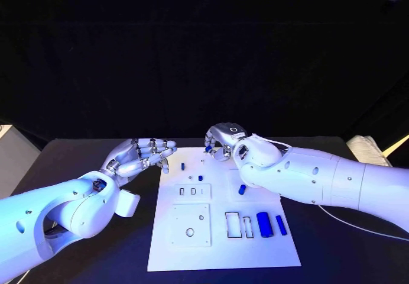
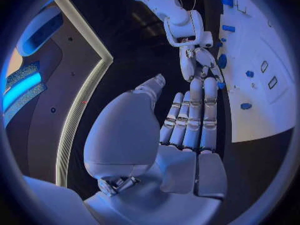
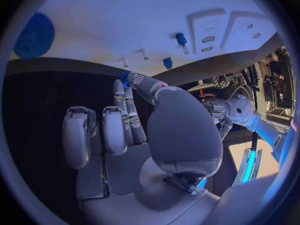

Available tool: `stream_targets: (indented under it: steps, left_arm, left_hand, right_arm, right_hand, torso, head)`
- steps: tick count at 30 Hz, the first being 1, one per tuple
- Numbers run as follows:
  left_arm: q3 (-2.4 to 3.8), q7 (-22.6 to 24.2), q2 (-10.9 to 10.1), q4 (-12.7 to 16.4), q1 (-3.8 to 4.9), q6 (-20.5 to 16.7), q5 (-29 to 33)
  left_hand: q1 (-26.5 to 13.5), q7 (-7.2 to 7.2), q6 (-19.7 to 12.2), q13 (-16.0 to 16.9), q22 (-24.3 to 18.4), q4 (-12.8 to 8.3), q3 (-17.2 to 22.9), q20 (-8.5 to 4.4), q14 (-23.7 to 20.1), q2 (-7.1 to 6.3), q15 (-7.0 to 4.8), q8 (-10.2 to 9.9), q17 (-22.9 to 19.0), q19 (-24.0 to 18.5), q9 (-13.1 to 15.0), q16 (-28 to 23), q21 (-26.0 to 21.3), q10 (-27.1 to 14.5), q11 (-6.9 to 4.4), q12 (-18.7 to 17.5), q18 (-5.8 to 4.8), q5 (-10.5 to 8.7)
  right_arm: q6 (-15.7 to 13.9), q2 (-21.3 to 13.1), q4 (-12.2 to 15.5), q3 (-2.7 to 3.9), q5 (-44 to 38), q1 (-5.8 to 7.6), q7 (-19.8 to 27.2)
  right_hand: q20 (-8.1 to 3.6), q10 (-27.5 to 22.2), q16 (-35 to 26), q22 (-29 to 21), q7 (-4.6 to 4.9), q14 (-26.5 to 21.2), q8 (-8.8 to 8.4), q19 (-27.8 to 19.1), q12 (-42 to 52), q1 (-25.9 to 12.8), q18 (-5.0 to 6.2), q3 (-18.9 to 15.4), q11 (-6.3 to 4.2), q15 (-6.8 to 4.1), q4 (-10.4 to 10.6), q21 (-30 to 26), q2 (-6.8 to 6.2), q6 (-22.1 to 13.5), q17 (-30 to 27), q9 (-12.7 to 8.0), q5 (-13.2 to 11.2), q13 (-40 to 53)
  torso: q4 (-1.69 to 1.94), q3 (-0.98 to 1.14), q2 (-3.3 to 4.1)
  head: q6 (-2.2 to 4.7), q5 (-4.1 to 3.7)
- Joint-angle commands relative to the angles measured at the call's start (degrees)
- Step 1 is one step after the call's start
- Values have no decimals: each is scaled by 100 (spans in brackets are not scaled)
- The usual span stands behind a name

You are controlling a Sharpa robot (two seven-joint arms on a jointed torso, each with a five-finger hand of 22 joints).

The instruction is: Assemble the parts on the task board

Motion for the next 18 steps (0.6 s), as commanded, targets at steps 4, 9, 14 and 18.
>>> stream_targets:
  steps: [4,9,14,18]
  left_arm:
    - [6,18,19,32,41,113,-10]
    - [5,14,12,32,74,101,-10]
    - [5,10,0,45,103,97,-10]
    - [5,8,-7,48,119,94,-10]
  left_hand:
    - [-19,12,-43,-5,7,-30,18,3,-39,57,-8,-38,-5,-51,7,35,24,-36,12,-18,79,-22]
    - [-9,11,-40,-3,19,-37,27,4,-40,62,-9,-38,-14,-62,10,43,45,-35,11,-12,80,-23]
    - [-9,11,-40,-3,19,-37,27,4,-40,62,-9,-38,-14,-62,10,43,45,-35,11,-12,80,-23]
    - [-9,11,-40,-3,19,-37,27,4,-40,62,-9,-38,-14,-62,10,43,45,-35,11,-12,80,-23]
  right_arm:
    - [-28,96,-117,2,9,-25,62]
    - [34,158,-217,2,12,-30,63]
    - [94,172,-269,0,9,-32,59]
    - [124,165,-287,-1,5,-33,59]
  right_hand:
    - [-24,-2,28,375,-1,261,12,180,-20,-22,-20,-24,4,-33,23,25,-22,-38,-2,5,12,2]
    - [-24,-3,24,362,0,259,10,175,-22,-23,-18,-22,4,-32,24,16,-22,-41,-10,7,14,3]
    - [-24,-3,24,362,0,259,10,175,-22,-23,-18,-22,4,-32,24,16,-22,-41,-10,7,14,3]
    - [-23,-8,20,357,2,257,5,172,-26,-26,-16,-19,6,-31,25,12,-25,-52,-19,11,20,4]
  torso:
    - [35,-14,35]
    - [51,-32,53]
    - [68,-50,83]
    - [66,-50,83]
  head:
    - [6,-2]
    - [-17,-14]
    - [-19,-28]
    - [-19,-28]
